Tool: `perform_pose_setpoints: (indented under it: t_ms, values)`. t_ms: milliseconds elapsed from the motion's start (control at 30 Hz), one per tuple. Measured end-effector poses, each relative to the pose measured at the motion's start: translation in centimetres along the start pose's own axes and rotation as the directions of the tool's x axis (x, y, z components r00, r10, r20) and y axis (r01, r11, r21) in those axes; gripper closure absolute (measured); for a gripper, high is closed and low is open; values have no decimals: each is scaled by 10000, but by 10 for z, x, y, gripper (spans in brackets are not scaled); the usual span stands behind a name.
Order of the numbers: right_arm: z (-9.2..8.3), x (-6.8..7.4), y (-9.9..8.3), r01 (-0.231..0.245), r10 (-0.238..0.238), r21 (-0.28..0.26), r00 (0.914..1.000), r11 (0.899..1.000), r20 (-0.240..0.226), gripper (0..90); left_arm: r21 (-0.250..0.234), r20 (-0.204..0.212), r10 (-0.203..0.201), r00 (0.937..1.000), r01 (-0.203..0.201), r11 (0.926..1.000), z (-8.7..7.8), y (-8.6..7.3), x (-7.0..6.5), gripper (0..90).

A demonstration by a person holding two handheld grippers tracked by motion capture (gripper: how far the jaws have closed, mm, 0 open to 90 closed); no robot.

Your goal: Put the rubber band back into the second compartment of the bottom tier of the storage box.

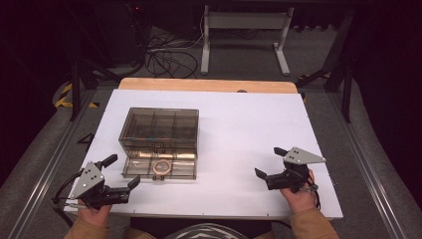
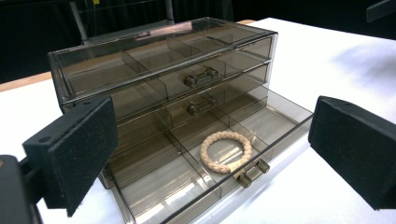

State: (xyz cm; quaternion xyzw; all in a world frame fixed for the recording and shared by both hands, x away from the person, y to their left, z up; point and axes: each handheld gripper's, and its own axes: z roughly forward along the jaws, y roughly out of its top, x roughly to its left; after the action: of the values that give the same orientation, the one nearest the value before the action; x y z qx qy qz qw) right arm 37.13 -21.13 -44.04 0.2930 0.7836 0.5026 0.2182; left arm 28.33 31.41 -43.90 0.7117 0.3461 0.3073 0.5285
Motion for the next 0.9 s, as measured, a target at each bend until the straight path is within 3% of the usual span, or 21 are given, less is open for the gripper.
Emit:
perform_pose_setpoints:
  t_ms: [433,600,767,900]
  values:
    - [-7,-5,-28,-345,343,220,9994,9992,111,0,120,-3,-44,10000,44,9999,-1,-2,-2,22]
    - [-7,-5,-25,-283,281,95,9994,9996,184,0,186,-48,-143,9999,144,9997,-1,-4,0,22]
    - [-9,-2,-21,174,-175,23,9996,9998,242,0,114,-125,-151,9998,152,9998,-1,-4,1,22]
    - [-7,0,-21,168,-170,66,9996,9998,220,0,51,-249,-177,9995,179,9998,-2,-4,1,22]
